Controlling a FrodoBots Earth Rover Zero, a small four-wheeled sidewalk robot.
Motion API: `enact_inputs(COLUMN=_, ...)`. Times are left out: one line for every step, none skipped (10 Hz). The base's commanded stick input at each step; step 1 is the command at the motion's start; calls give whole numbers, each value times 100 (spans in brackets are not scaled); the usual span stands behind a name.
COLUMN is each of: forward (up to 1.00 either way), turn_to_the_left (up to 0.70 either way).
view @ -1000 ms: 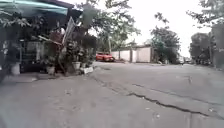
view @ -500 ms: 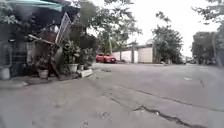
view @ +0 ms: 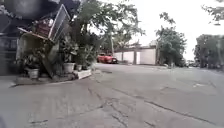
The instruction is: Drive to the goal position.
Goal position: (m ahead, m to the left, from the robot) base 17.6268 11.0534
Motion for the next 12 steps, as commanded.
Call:
enact_inputs(forward=100, turn_to_the_left=0)
enact_inputs(forward=100, turn_to_the_left=0)
enact_inputs(forward=100, turn_to_the_left=0)
enact_inputs(forward=100, turn_to_the_left=0)
enact_inputs(forward=100, turn_to_the_left=-36)
enact_inputs(forward=100, turn_to_the_left=-40)
enact_inputs(forward=100, turn_to_the_left=-40)
enact_inputs(forward=100, turn_to_the_left=-40)
enact_inputs(forward=100, turn_to_the_left=-40)
enact_inputs(forward=100, turn_to_the_left=-40)
enact_inputs(forward=100, turn_to_the_left=-21)
enact_inputs(forward=100, turn_to_the_left=5)
